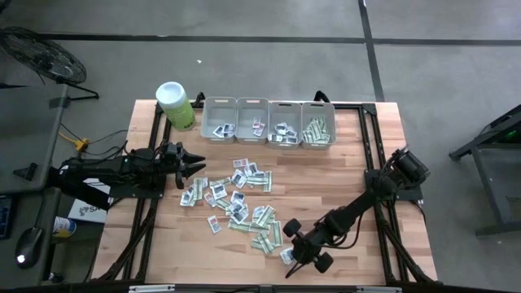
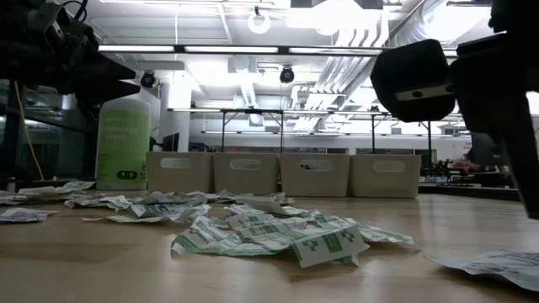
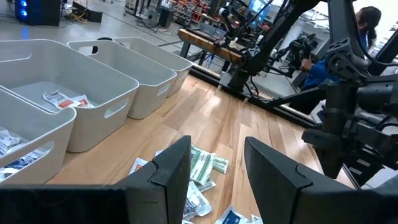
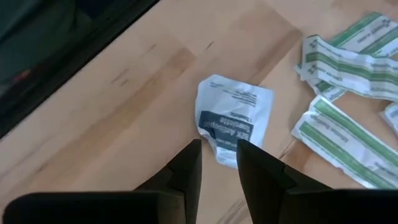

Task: Pick & Place First Aid Supplies
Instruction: Put the towelette pack into the middle right gray bin

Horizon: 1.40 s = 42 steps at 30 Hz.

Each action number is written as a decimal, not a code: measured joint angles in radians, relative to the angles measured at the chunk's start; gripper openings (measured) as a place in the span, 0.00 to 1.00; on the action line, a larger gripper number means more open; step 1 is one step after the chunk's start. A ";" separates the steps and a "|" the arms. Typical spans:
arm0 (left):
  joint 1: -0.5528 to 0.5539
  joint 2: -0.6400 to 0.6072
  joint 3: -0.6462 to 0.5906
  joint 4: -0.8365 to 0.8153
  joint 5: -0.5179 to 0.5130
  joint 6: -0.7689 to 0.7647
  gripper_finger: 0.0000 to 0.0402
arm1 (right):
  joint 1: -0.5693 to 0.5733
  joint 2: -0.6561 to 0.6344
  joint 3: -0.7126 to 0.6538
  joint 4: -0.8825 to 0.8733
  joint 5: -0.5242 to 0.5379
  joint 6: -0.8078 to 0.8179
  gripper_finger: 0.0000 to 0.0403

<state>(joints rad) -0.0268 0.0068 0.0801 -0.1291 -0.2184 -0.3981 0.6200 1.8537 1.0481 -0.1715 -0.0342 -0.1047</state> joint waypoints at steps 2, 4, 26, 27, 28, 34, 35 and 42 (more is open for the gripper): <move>0.000 0.000 0.000 0.000 0.000 0.000 0.37 | 0.002 0.007 0.000 0.009 0.003 -0.020 0.23; 0.000 0.000 0.000 0.000 0.000 0.000 0.37 | 0.003 0.013 0.000 0.008 0.003 -0.035 0.23; 0.000 0.000 0.000 0.000 0.000 0.000 0.37 | 0.009 0.038 0.000 0.035 0.008 0.063 0.02; 0.000 0.000 0.000 0.000 0.000 0.000 0.37 | 0.009 0.039 0.000 0.035 0.015 0.063 0.02; 0.000 0.000 0.000 0.000 0.000 0.000 0.37 | 0.009 0.039 0.000 0.034 0.018 0.063 0.02; 0.000 0.000 0.000 0.000 0.000 0.000 0.37 | 0.014 0.038 0.003 0.029 0.061 0.100 0.00; 0.000 0.000 0.000 0.000 0.000 0.000 0.37 | 0.017 0.039 0.010 0.022 0.074 0.098 0.00; 0.000 0.000 0.000 0.000 0.000 0.000 0.37 | 0.042 0.038 0.134 -0.184 0.145 0.070 0.00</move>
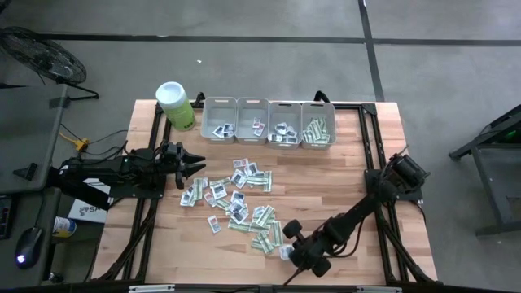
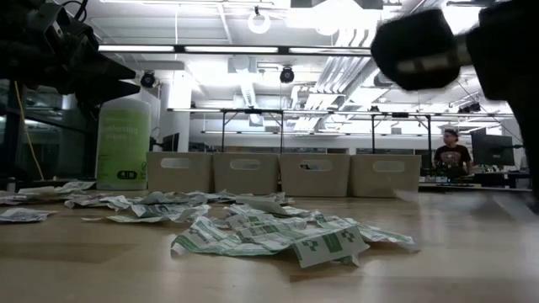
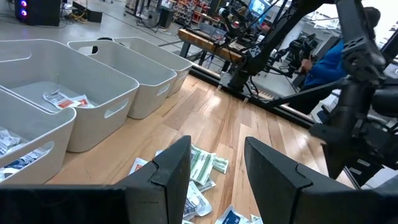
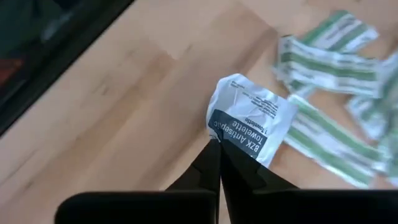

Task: Pick & Place First Aid Supplies
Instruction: Put the towelette pack into the middle right gray bin

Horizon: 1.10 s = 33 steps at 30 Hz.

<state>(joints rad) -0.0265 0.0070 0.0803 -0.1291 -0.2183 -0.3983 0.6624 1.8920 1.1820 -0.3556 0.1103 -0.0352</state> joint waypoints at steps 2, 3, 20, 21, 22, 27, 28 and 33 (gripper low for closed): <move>0.000 0.000 0.000 0.000 0.000 0.000 0.37 | 0.008 0.000 0.046 -0.078 0.037 -0.027 0.00; 0.000 0.000 0.000 0.000 0.000 0.000 0.37 | 0.011 0.000 0.068 -0.118 0.063 -0.041 0.00; 0.000 0.000 0.000 0.000 0.000 0.000 0.37 | -0.003 0.000 0.179 -0.479 0.535 -0.340 0.00; 0.000 0.000 0.000 0.000 0.000 0.000 0.37 | -0.008 0.000 0.179 -0.480 0.539 -0.342 0.00; 0.000 0.000 0.000 0.000 0.000 0.000 0.37 | -0.012 0.000 0.179 -0.480 0.540 -0.347 0.00; 0.000 0.000 0.000 0.000 0.000 0.000 0.37 | -0.036 0.000 0.179 -0.479 0.576 -0.374 0.00; 0.000 0.000 0.000 0.000 0.000 0.000 0.37 | -0.043 0.000 0.179 -0.479 0.581 -0.374 0.00; 0.000 0.000 0.000 0.000 0.000 0.000 0.37 | -0.093 0.000 0.179 -0.479 0.648 -0.376 0.00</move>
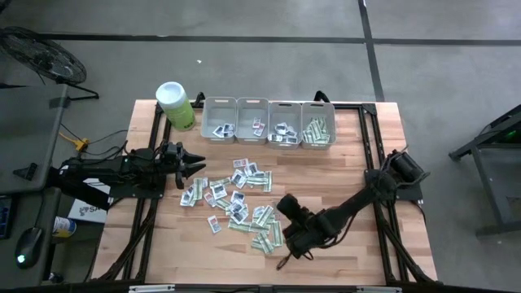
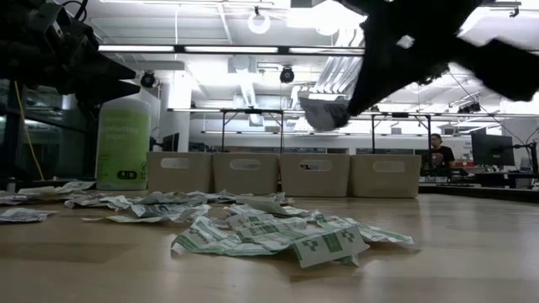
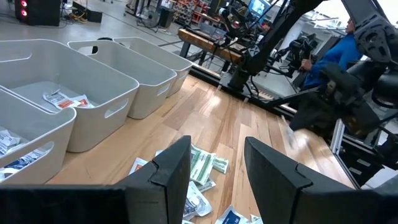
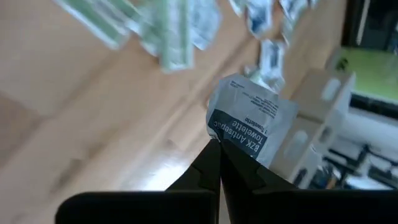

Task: Pick & Place First Aid Supplies
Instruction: Put the towelette pack into the middle right gray bin

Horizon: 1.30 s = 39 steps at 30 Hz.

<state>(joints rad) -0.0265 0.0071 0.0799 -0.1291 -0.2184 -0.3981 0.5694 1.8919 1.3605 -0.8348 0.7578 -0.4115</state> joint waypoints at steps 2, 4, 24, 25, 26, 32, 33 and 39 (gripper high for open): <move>0.000 0.000 0.000 0.000 0.000 0.000 0.37 | -0.026 0.000 0.000 0.001 0.026 -0.001 0.00; 0.000 0.000 0.000 0.000 0.000 0.000 0.37 | -0.057 0.000 0.000 0.001 0.044 0.020 0.00; 0.000 0.000 0.000 0.000 0.000 0.000 0.37 | -0.478 -0.126 -0.001 -0.111 0.034 0.236 0.00; 0.000 0.000 0.000 0.000 0.000 0.000 0.37 | -0.502 -0.133 -0.001 -0.111 0.033 0.206 0.00; 0.000 0.000 0.000 0.000 0.000 0.000 0.37 | -0.526 -0.136 -0.001 -0.111 0.030 0.174 0.00; 0.000 0.000 0.000 0.000 0.000 0.000 0.37 | -0.671 -0.135 -0.001 -0.113 -0.011 -0.024 0.00; 0.000 0.000 0.000 0.000 0.000 0.000 0.37 | -0.690 -0.132 -0.001 -0.112 -0.022 -0.061 0.00; 0.000 0.000 0.000 0.000 0.000 0.000 0.37 | -0.763 -0.130 -0.001 -0.106 -0.119 -0.310 0.00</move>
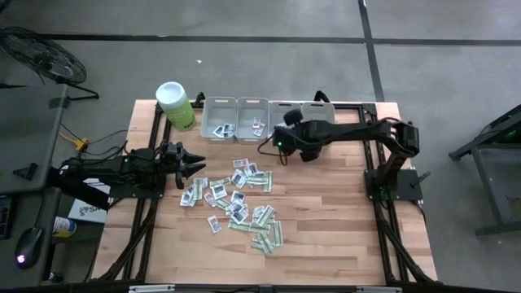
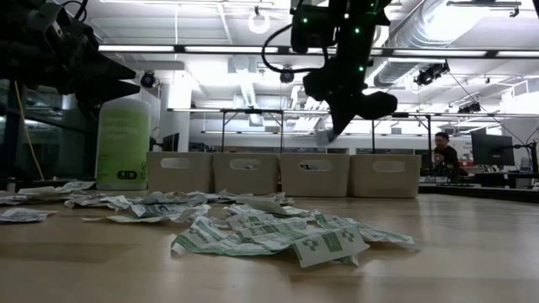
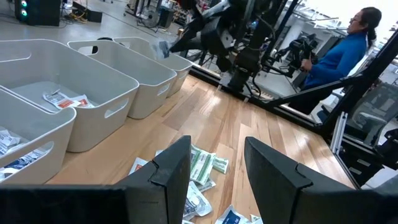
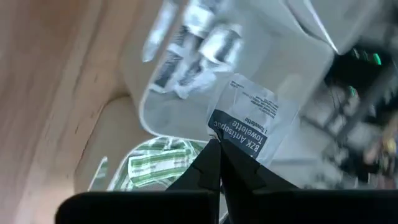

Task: Pick & Place First Aid Supplies
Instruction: Put the towelette pack into the middle right gray bin, then put the bandage into the right gray bin

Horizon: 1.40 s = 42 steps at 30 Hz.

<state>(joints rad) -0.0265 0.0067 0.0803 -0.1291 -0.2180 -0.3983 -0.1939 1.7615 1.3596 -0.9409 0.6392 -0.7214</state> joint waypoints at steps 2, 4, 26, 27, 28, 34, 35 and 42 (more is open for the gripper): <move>0.000 0.000 0.000 0.000 0.000 0.000 0.37 | -0.012 0.000 0.000 0.003 -0.042 -0.107 0.00; 0.000 0.000 0.000 0.000 0.000 0.000 0.37 | -0.018 0.000 0.000 0.016 -0.045 -0.191 0.00; 0.000 0.000 0.000 0.000 0.000 0.000 0.37 | -0.060 0.076 0.000 0.079 0.096 -0.213 0.11; 0.000 0.000 0.000 0.000 0.000 0.000 0.37 | -0.060 0.077 0.000 0.079 0.097 -0.192 0.14; 0.000 0.000 0.000 0.000 0.000 0.000 0.37 | -0.060 0.077 0.000 0.079 0.095 -0.175 0.16; 0.000 0.000 0.000 0.000 0.000 0.000 0.37 | -0.032 0.077 0.000 0.084 0.123 -0.035 0.32; 0.000 0.000 0.000 0.000 0.000 0.000 0.37 | -0.021 0.077 0.000 0.084 0.139 0.005 0.33; 0.000 0.000 0.000 0.000 0.000 0.000 0.37 | 0.070 0.075 0.000 0.084 0.241 0.295 0.41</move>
<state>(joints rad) -0.0269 0.0071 0.0803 -0.1291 -0.2180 -0.3981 -0.1237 1.8365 1.3598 -0.8573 0.8805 -0.4268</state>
